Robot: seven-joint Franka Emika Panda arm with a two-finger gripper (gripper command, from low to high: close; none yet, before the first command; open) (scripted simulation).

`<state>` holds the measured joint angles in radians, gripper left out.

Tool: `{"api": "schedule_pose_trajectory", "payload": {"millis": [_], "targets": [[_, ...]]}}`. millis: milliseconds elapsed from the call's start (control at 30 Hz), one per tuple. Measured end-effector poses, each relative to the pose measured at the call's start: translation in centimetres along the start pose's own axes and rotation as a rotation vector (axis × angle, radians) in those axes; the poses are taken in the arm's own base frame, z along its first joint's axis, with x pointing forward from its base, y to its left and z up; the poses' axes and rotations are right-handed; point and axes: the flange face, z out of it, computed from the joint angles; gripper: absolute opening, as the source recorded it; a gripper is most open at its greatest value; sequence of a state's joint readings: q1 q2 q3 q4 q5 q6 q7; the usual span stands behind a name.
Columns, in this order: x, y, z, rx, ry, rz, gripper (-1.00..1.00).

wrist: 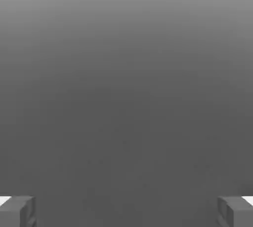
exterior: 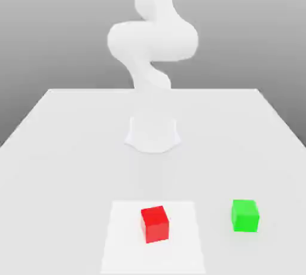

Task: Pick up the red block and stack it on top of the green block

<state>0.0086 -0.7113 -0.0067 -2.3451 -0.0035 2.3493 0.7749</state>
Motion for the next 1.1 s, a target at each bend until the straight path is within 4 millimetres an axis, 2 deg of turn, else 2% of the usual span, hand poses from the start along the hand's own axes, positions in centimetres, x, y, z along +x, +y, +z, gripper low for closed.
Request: {"api": "schedule_pose_trajectory", "payload": {"millis": [133, 267, 400, 533, 667, 867, 900, 1100], "targets": [[-1.9, 1.8, 9.8, -0.095, -0.109, -0.048, 0.00], [-5.0, 4.7, 18.2, -0.183, -0.216, -0.094, 0.00], [-9.1, 8.6, 25.3, -0.267, -0.325, -0.139, 0.00], [-14.0, 13.4, 30.9, -0.348, -0.437, -0.183, 0.00], [-19.3, 18.4, 34.9, -0.421, -0.546, -0.225, 0.00], [-22.9, 22.0, 39.6, -0.437, -0.569, -0.234, 0.00], [-23.2, 22.3, 40.1, -0.437, -0.569, -0.234, -1.00], [-23.4, 22.5, 40.4, -0.438, -0.569, -0.234, -1.00]]}}
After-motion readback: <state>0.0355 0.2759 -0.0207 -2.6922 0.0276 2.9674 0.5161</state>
